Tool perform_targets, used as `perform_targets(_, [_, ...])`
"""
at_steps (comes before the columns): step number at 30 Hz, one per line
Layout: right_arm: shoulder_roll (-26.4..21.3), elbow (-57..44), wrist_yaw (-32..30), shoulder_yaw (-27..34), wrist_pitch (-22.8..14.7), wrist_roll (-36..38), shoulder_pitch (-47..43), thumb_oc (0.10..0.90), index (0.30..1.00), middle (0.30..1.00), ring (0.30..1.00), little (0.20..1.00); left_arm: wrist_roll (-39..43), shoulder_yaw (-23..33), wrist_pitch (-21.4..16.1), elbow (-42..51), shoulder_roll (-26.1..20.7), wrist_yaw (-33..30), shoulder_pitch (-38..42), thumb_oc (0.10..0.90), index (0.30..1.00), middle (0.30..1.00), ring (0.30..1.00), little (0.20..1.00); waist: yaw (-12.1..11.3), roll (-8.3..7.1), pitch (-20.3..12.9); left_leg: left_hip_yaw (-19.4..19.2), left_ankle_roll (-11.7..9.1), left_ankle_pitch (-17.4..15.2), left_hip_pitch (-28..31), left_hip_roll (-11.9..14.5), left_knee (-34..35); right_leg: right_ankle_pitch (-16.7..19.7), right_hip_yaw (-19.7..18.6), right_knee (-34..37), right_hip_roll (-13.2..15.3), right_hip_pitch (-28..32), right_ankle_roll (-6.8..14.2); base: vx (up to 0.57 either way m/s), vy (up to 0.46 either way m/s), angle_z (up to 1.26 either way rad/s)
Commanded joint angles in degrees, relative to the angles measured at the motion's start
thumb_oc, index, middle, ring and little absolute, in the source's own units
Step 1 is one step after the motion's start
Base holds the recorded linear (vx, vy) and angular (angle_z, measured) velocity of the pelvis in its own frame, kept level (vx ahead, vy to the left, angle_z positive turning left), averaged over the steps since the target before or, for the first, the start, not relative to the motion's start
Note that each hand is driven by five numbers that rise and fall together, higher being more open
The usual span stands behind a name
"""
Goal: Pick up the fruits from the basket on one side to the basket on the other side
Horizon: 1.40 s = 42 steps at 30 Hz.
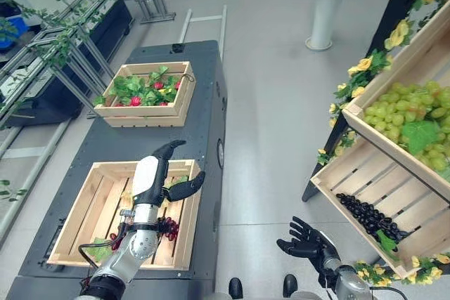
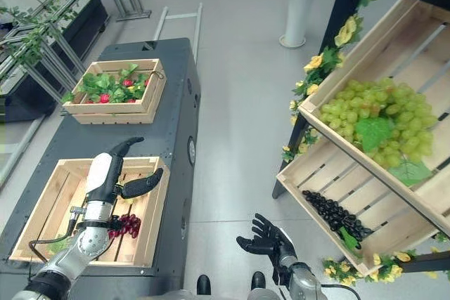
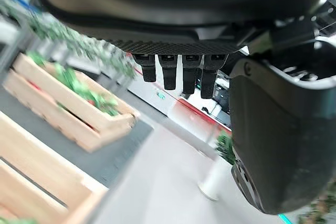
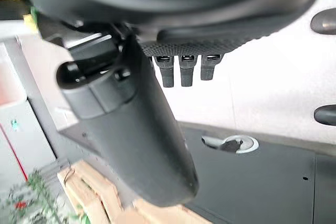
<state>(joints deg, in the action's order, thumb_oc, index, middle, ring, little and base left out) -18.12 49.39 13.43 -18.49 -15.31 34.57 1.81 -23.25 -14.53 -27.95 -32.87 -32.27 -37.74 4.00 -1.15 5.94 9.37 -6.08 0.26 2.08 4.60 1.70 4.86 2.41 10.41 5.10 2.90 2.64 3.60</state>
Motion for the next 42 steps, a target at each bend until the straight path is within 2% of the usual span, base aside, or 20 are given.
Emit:
perform_targets(1, [0.3, -5.7, 4.3, 0.4, -5.5, 4.0, -3.8, 0.800, 0.900, 0.900, 0.900, 0.900, -1.8, 3.9, 0.4, -4.6, -4.9, -8.0, 11.3, 0.800, 0.900, 0.900, 0.900, 0.900, 0.5, -3.06, 3.6, 2.3, 0.8, -3.8, -4.2, -4.7, -6.3, -6.7, 3.5, -10.4, 1.8, -2.2, -2.5, -0.08, 0.050, 0.25])
perform_targets(3, [0.0, -5.4, 4.7, 0.2, -5.7, 4.9, -4.2, 0.800, 0.900, 0.900, 0.900, 0.900, -1.4, 4.6, 1.4, -5.9, -6.0, -8.2, 12.0, 0.800, 0.900, 0.900, 0.900, 0.900, 0.4, -3.09, 4.6, 2.4, 0.8, -4.0, -4.8, -4.7, -7.6, -7.3, 3.8, -12.1, 2.0, -2.9, -2.6, -0.07, 0.061, 0.18])
perform_targets(6, [-1.0, -5.7, 5.2, 0.0, -5.6, 6.4, -5.3, 0.800, 0.900, 0.900, 0.900, 0.900, 0.8, 5.9, 3.3, -9.2, -9.4, -7.7, 14.4, 0.800, 0.900, 0.900, 0.900, 0.900, 0.0, -3.34, 7.8, 1.4, 0.8, -6.1, -8.3, -5.1, -14.4, -10.2, 4.8, -18.6, 3.1, -5.7, -3.1, -0.11, 0.091, 0.11])
perform_targets(9, [-1.7, -5.2, 4.9, 0.1, -5.2, 7.4, -6.3, 0.800, 0.900, 0.900, 0.900, 0.900, 1.4, 5.9, 4.5, -10.4, -10.7, -7.6, 15.8, 0.800, 0.900, 0.900, 0.900, 0.900, -0.6, -3.87, 10.2, 0.9, 0.5, -7.7, -11.5, -4.6, -20.4, -11.6, 5.6, -23.0, 4.1, -7.6, -3.6, -0.09, 0.063, 0.21])
perform_targets(12, [-1.9, -5.2, 4.7, 0.0, -5.0, 7.3, -6.7, 0.800, 0.900, 0.900, 0.900, 0.900, 1.2, 5.7, 5.5, -10.4, -11.2, -7.3, 16.1, 0.800, 0.900, 0.900, 0.900, 0.900, -0.8, -4.01, 11.3, 0.7, 0.5, -8.8, -13.2, -4.5, -23.6, -12.7, 5.9, -25.6, 4.6, -8.7, -4.1, -0.05, 0.085, 0.09])
perform_targets(17, [-3.0, -5.0, 4.3, -0.4, -5.1, 7.5, -8.2, 0.800, 0.900, 0.900, 0.900, 0.900, 2.0, 4.5, 7.0, -11.3, -14.0, -6.6, 18.7, 0.800, 0.900, 0.900, 0.900, 0.900, -1.4, -4.47, 14.9, -0.2, 1.1, -11.6, -19.8, -4.0, -32.4, -15.5, 6.0, -34.2, 6.2, -13.7, -5.2, -0.07, 0.109, 0.09])
perform_targets(21, [-3.6, -5.9, 3.7, -1.2, -5.1, 7.7, -9.4, 0.800, 0.900, 0.900, 0.900, 0.900, 1.5, 3.6, 8.2, -11.3, -15.9, -6.3, 20.8, 0.800, 0.900, 0.900, 0.900, 0.900, -1.7, -4.86, 17.1, -0.9, 1.5, -13.7, -22.9, -3.7, -36.9, -17.5, 5.4, -39.9, 6.9, -17.3, -4.8, -0.03, 0.097, 0.09])
perform_targets(26, [-4.5, -7.1, 4.1, -1.9, -4.8, 8.2, -11.2, 0.800, 0.900, 0.900, 0.900, 0.900, 1.0, 1.5, 10.5, -12.9, -18.5, -4.6, 25.1, 0.800, 0.900, 0.900, 0.900, 0.900, -1.5, -5.28, 19.6, -1.8, 2.1, -15.1, -27.2, -2.9, -41.5, -18.3, 4.5, -44.9, 7.2, -21.9, -4.5, -0.05, 0.072, -0.03])
perform_targets(33, [-6.3, -6.3, 4.3, -1.9, -4.2, 7.8, -12.3, 0.800, 0.900, 0.900, 0.900, 0.900, -2.0, -3.1, 11.8, -15.7, -21.8, -1.4, 30.4, 0.800, 0.900, 0.900, 0.900, 0.900, -1.0, -5.73, 20.4, -2.7, 2.3, -14.6, -32.0, -1.8, -42.5, -17.7, 3.7, -46.4, 6.8, -27.5, -4.0, 0.00, 0.063, -0.03])
perform_targets(39, [-7.9, -6.0, 5.1, -2.4, -4.2, 8.8, -14.1, 0.800, 0.900, 0.900, 0.900, 0.900, -4.1, -8.7, 12.8, -16.2, -26.0, 1.3, 35.3, 0.800, 0.900, 0.900, 0.900, 0.900, -1.0, -6.14, 20.4, -3.5, 2.6, -12.6, -37.2, -0.8, -41.8, -15.4, 4.0, -45.7, 6.6, -33.2, -4.0, -0.05, 0.021, 0.03])
perform_targets(42, [-8.3, -6.3, 5.3, -2.8, -4.6, 9.0, -15.1, 0.800, 0.900, 0.900, 0.900, 0.900, -4.0, -11.3, 15.3, -16.8, -27.3, 2.4, 37.0, 0.800, 0.900, 0.900, 0.900, 0.900, -1.1, -6.33, 20.4, -3.6, 2.6, -12.4, -39.1, -0.5, -41.6, -14.9, 4.2, -45.6, 6.5, -35.3, -3.8, -0.02, 0.004, 0.08])
